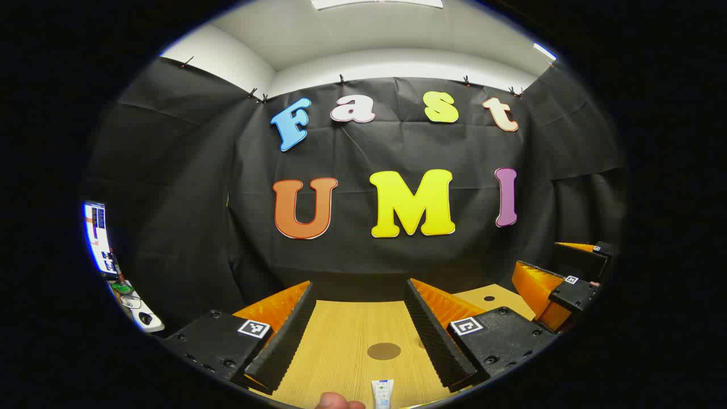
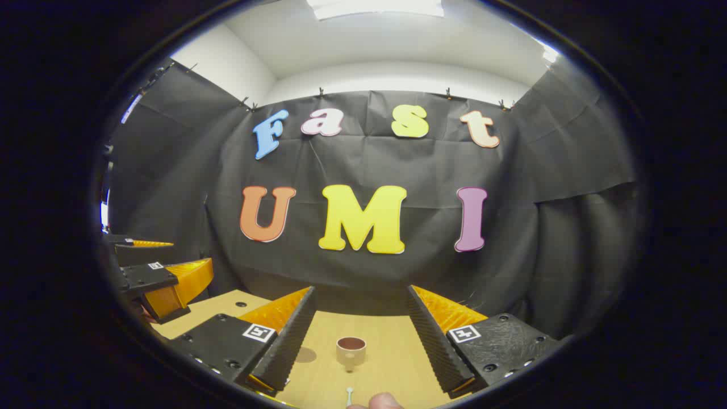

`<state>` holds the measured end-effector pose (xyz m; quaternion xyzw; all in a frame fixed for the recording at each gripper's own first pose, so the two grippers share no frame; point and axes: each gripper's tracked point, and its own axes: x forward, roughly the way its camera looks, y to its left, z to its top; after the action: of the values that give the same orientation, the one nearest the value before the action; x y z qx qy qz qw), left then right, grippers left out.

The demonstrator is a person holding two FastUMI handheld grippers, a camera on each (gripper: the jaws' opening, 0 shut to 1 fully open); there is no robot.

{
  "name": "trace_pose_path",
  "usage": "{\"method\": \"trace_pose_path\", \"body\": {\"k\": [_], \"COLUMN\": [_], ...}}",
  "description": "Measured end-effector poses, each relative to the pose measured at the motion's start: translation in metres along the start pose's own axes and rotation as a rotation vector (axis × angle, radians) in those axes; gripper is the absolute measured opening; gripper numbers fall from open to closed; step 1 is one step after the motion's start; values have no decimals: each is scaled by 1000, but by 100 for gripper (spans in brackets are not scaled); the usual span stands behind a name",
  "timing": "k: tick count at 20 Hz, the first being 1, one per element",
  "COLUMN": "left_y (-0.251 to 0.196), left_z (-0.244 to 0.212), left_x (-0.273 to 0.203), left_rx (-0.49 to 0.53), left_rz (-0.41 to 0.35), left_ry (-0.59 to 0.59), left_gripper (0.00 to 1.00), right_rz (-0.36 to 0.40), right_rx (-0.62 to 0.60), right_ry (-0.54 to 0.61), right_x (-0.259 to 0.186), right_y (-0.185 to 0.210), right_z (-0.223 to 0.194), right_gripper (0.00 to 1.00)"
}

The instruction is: Put the toothbrush and toothpaste on the desktop into the cup, then pick up the cup and place it on the coaster on the desktop.

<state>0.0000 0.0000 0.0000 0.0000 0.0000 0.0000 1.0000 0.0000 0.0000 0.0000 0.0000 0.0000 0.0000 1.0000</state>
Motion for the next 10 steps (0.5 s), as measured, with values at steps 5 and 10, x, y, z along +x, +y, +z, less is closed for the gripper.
{"method": "trace_pose_path", "body": {"k": [5,10], "left_y": [-7,-10], "left_z": [-8,-13], "left_x": [5,13], "left_rx": [8,7], "left_rz": [-6,-5], "left_ry": [14,34], "left_gripper": [99,99], "right_rz": [3,2], "right_rx": [11,23], "right_ry": [19,9], "right_x": [10,19], "right_y": [-3,-4], "right_z": [-2,-1], "right_gripper": [95,95]}}
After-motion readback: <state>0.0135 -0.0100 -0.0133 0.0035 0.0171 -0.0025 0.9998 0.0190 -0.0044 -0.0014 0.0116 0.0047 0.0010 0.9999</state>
